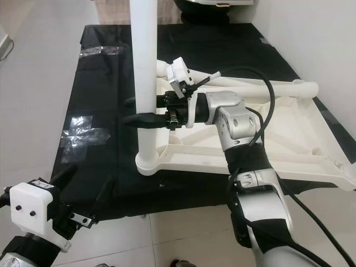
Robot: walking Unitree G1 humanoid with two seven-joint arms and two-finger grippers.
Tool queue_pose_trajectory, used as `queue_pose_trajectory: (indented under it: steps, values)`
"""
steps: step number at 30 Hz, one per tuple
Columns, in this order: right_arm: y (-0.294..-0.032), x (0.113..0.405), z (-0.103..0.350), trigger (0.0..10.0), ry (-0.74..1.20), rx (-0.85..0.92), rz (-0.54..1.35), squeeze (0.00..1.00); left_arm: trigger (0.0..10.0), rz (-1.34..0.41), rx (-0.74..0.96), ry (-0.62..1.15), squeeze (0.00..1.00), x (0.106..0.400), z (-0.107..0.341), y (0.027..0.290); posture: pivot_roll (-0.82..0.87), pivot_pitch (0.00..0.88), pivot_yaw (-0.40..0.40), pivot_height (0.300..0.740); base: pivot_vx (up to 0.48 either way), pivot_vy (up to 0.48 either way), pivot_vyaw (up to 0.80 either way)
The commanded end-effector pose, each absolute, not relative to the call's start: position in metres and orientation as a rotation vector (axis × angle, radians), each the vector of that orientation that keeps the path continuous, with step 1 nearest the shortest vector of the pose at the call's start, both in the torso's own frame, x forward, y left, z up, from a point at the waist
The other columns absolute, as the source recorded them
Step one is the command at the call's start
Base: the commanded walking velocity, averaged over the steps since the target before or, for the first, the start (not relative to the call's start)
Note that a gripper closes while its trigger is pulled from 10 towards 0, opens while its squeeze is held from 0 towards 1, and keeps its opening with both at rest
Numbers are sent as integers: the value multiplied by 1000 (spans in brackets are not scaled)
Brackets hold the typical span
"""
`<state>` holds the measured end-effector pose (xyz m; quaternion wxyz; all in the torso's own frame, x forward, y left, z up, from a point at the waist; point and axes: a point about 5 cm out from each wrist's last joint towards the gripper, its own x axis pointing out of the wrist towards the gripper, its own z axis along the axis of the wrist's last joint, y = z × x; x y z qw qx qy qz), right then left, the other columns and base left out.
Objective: Building children table
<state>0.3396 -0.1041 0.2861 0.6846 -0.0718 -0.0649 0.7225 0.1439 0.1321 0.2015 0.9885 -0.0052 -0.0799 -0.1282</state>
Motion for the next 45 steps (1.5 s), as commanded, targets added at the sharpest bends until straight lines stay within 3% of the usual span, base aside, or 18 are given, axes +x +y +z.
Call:
queue_pose_trajectory:
  steps: [1, 3, 5, 7, 8, 9, 10, 13, 21, 22, 23, 24, 25, 32, 35, 36, 38, 45]
  values:
    - [-104, 336, 269, 0, -117, -140, 1587, 0, 10000, -257, -21, -150, 0, 142, 202, 132, 127, 190, -76, 740, 0, 0, 0]
    - [-104, 336, 269, 0, -117, -140, 1587, 0, 10000, -257, -21, -150, 0, 142, 202, 132, 127, 190, -76, 740, 0, 0, 0]
    - [-94, 328, 241, 0, -86, -79, 1359, 0, 10000, -256, -22, -150, 0, 142, 202, 132, 121, 186, -84, 740, 0, 0, 0]
    - [-90, 324, 231, 0, -71, -41, 1260, 0, 10000, -255, -23, -150, 0, 142, 201, 132, 121, 186, -84, 740, 0, 0, 0]
    - [-79, 318, 205, 0, 11, -42, 1010, 0, 10000, -256, -23, -149, 0, 142, 202, 132, 117, 187, -79, 740, 0, 0, 0]
    - [-79, 318, 205, 0, 11, -42, 1010, 0, 10000, -256, -23, -149, 0, 142, 202, 132, 117, 187, -79, 740, 0, 0, 0]
    - [-72, 304, 183, 0, 87, -78, 844, 0, 10000, -258, -24, -148, 0, 142, 202, 132, 113, 188, -69, 740, 0, 0, 0]
    - [-62, 288, 170, 0, 126, -98, 710, 0, 10000, -266, -27, -148, 0, 143, 201, 130, 110, 168, -64, 740, 0, 0, 0]
    - [-51, 301, 186, 0, 59, -110, 749, 0, 10000, -264, -27, -154, 0, 146, 201, 130, 118, 151, -76, 740, 0, 0, 0]
    - [-48, 303, 188, 1137, 48, -102, 762, 0, 10000, -262, -25, -156, 0, 146, 201, 130, 119, 151, -77, 740, 0, 0, 0]
    - [-43, 300, 195, 10000, 17, -68, 791, 0, 10000, -257, -22, -158, 0, 147, 201, 131, 121, 151, -78, 740, 0, 0, 0]
    - [-43, 300, 195, 10000, 17, -68, 791, 0, 10000, -257, -22, -158, 0, 147, 201, 131, 121, 151, -78, 740, 0, 0, 0]
    - [-40, 295, 201, 10000, 0, -31, 813, 1000, 10000, -253, -20, -160, 0, 147, 201, 131, 122, 148, -75, 740, 0, 0, 0]
    - [-41, 288, 220, 10000, -90, -2, 1013, 1000, 10000, -253, -20, -160, 0, 148, 202, 131, 117, 151, -65, 740, 0, 0, 0]
    - [-52, 290, 231, 10000, -138, -74, 1222, 969, 10000, -253, -22, -160, 0, 148, 202, 131, 121, 154, -65, 740, 0, 0, 0]
    - [-57, 292, 233, 10000, -143, -130, 1302, 0, 10000, -253, -23, -160, 0, 147, 202, 131, 121, 153, -65, 740, 0, 0, 0]
    - [-64, 297, 237, 10000, -149, -198, 1399, 0, 10000, -252, -24, -159, 0, 147, 202, 131, 124, 160, -67, 740, 0, 0, 0]
    - [-74, 316, 259, 10000, -170, -210, 1464, 0, 10000, -248, -23, -157, 0, 145, 202, 131, 132, 165, -69, 740, 0, 0, 0]
